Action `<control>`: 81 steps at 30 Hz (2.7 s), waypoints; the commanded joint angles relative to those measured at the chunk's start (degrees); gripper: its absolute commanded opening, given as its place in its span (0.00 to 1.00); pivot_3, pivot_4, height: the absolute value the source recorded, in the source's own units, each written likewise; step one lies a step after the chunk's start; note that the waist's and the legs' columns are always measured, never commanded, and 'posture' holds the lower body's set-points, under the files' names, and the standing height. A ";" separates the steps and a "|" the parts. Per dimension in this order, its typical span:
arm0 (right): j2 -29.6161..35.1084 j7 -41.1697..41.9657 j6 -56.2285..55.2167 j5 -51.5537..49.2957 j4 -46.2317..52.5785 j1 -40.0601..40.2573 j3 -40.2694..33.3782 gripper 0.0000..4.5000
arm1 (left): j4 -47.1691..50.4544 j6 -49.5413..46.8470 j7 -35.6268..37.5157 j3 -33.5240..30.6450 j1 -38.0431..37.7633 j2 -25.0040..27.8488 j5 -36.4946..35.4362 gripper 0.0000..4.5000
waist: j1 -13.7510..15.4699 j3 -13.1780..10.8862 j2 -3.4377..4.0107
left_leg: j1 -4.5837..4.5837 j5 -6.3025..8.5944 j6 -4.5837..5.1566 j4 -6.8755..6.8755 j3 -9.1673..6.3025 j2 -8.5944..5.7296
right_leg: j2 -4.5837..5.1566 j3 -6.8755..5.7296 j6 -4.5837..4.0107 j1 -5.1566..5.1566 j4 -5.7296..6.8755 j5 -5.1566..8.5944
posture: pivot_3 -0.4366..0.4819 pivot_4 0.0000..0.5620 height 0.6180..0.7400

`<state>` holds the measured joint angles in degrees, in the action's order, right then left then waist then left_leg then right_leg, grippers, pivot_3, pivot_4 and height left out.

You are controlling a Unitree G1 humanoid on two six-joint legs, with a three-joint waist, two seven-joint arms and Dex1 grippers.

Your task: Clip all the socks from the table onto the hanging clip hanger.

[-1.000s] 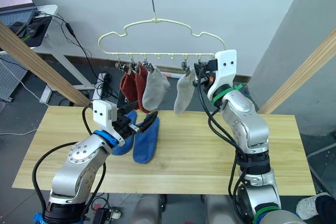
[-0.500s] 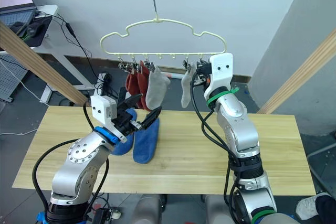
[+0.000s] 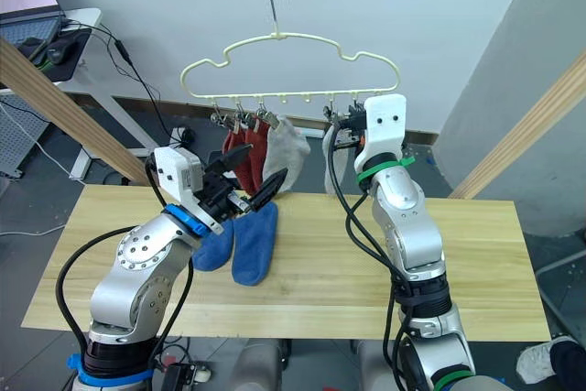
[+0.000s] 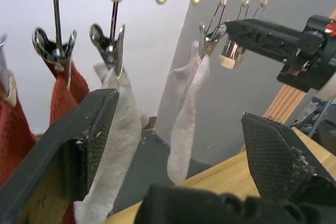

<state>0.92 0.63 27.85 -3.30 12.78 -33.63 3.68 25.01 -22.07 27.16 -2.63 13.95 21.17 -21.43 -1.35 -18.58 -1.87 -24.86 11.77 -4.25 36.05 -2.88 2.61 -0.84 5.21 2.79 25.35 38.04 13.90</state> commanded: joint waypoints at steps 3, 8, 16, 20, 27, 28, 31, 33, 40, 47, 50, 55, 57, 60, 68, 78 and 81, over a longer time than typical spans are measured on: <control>-0.17 -0.75 -0.98 1.13 1.89 0.08 -0.15 0.22 | 2.75 0.44 0.47 0.23 0.63 0.17 -0.93 0.94 | -0.01 0.00 0.00 | 0.00 0.00 0.00 0.00 0.00 0.00 | 0.00 0.00 0.00 0.00 0.00 0.00 | 0.57 0.54 1.00; -0.51 -1.00 -0.42 1.41 1.97 0.43 0.43 0.39 | 2.65 0.63 0.69 0.39 0.17 0.23 -0.90 0.94 | -0.05 0.00 0.00 | 0.00 0.00 0.00 0.00 0.00 0.00 | 0.00 0.00 0.00 0.01 0.00 0.00 | 0.57 0.54 1.00; -2.92 -3.62 1.25 1.97 2.94 1.12 -0.30 0.39 | 2.42 0.33 0.65 0.04 0.68 0.23 -1.00 0.94 | -0.10 0.00 0.00 | 0.00 0.00 0.00 0.00 0.00 0.00 | 0.00 0.00 0.00 0.01 0.01 0.00 | 0.57 0.54 1.00; -4.66 -4.30 1.63 1.56 3.04 0.66 -0.49 0.39 | 2.71 0.21 0.54 0.27 0.61 0.08 -1.04 0.94 | -0.11 0.00 0.00 | 0.00 0.00 0.00 0.00 0.00 0.00 | 0.00 0.01 0.00 0.01 0.01 0.00 | 0.58 0.55 1.00; -5.27 -3.97 0.20 1.75 2.62 -0.01 -0.34 0.39 | 2.66 0.22 0.73 0.22 0.62 0.22 -1.10 0.94 | -0.11 0.00 0.00 | 0.00 0.00 0.00 0.00 0.00 0.00 | 0.00 0.00 0.00 0.01 0.01 0.00 | 0.58 0.55 1.00; -5.25 -3.87 0.15 1.73 2.64 -0.03 -0.32 0.39 | 2.75 0.19 0.70 0.25 0.54 0.21 -1.10 0.94 | -0.11 0.00 0.00 | 0.00 0.00 0.00 0.00 0.00 0.00 | 0.00 0.00 0.00 0.01 0.01 0.00 | 0.58 0.55 1.00; -5.24 -3.77 0.25 1.74 2.96 0.05 -0.26 0.39 | 3.23 0.06 0.53 0.45 0.16 0.06 -1.09 0.94 | -0.11 0.00 0.00 | 0.00 0.00 0.00 0.00 0.00 0.00 | 0.00 0.00 0.00 0.01 0.01 0.00 | 0.58 0.55 1.00; -5.33 -3.81 0.20 1.72 3.00 -0.06 -0.27 0.39 | 3.44 0.05 0.40 0.56 0.00 -0.04 -1.08 0.94 | -0.11 0.00 0.00 | 0.00 0.00 0.00 0.00 0.00 0.00 | 0.00 0.00 0.00 0.01 0.01 0.00 | 0.58 0.56 1.00; -5.99 -3.94 -0.36 1.18 2.84 -0.57 -0.70 0.39 | 3.71 0.03 0.04 0.09 1.11 -0.46 -2.18 0.94 | -0.11 0.00 0.00 | 0.00 0.00 0.00 0.00 0.00 0.01 | 0.00 0.00 0.00 0.01 0.01 0.00 | 0.58 0.56 1.00; -6.67 -3.94 -0.13 0.98 2.98 -1.24 -0.80 0.39 | 4.38 -0.34 -0.60 0.15 2.49 -0.71 -3.28 0.94 | -0.10 0.00 0.00 | 0.00 0.00 0.00 0.00 0.00 0.00 | 0.00 0.01 0.00 0.01 -0.01 0.00 | 0.58 0.56 1.00; -6.96 -4.00 0.02 0.77 2.83 -1.29 -1.06 0.39 | 4.43 -0.30 -0.68 0.27 2.39 -0.69 -3.27 0.94 | -0.11 0.00 0.00 | 0.00 0.00 0.00 -0.01 -0.01 0.01 | -0.01 -0.01 0.00 0.01 0.00 0.00 | 0.58 0.56 1.00; -7.93 -4.31 -0.84 -0.40 2.38 -2.20 -2.23 0.31 | 4.88 -0.49 -0.67 0.22 1.88 -0.55 -3.43 0.94 | -0.12 0.00 0.00 | 0.00 0.00 0.00 -0.01 -0.01 0.01 | -0.01 -0.01 0.00 0.01 0.00 0.00 | 0.58 0.56 1.00; -8.41 -4.34 -1.09 -1.03 2.36 -2.40 -2.56 0.20 | 5.03 -0.62 -0.63 0.23 1.76 -0.55 -3.46 0.94 | -0.12 0.00 0.00 | 0.00 0.00 0.00 -0.01 -0.01 0.01 | -0.01 -0.01 0.00 0.01 0.00 0.00 | 0.58 0.56 1.00; -8.97 -4.15 -0.83 -1.65 2.66 -2.11 -2.62 0.04 | 5.32 -0.78 -0.62 0.28 1.53 -0.61 -3.51 0.94 | -0.11 0.00 0.00 | 0.00 0.00 0.00 -0.01 -0.01 0.01 | -0.01 -0.01 0.00 0.01 0.00 0.00 | 0.58 0.55 1.00; -6.50 -0.16 -0.26 -3.78 2.05 -2.62 -2.44 0.00 | 2.64 0.11 -2.31 0.43 -2.25 0.72 1.23 0.94 | -0.13 0.00 0.00 | 0.00 0.00 0.00 -0.01 -0.01 0.01 | 0.00 -0.01 0.00 0.01 -0.01 0.00 | 0.58 0.55 1.00; 2.46 9.21 4.96 -9.47 1.18 -3.72 -5.03 0.00 | -16.84 7.52 -1.93 -1.74 -9.46 3.80 9.30 0.97 | 0.03 -0.01 0.01 | 0.02 0.00 0.01 -0.03 0.00 0.03 | -0.01 -0.03 -0.01 0.03 0.01 0.01 | 0.56 0.54 1.00; 2.66 9.01 5.73 -9.99 1.26 -3.93 -5.22 0.00 | -24.66 11.06 -1.00 0.39 -7.20 3.42 11.95 0.97 | 0.15 -0.01 0.01 | 0.01 0.00 0.01 -0.01 0.03 -0.03 | 0.03 0.01 -0.01 0.01 -0.03 0.01 | 0.55 0.54 1.00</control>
<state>3.47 9.35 33.53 -12.48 12.58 -36.80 -0.94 2.31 -13.73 25.46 -3.48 6.13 24.67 -11.02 -1.20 -18.58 -1.86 -24.85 11.77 -4.24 36.04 -2.84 2.59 -0.82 5.22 2.78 25.36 38.00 13.91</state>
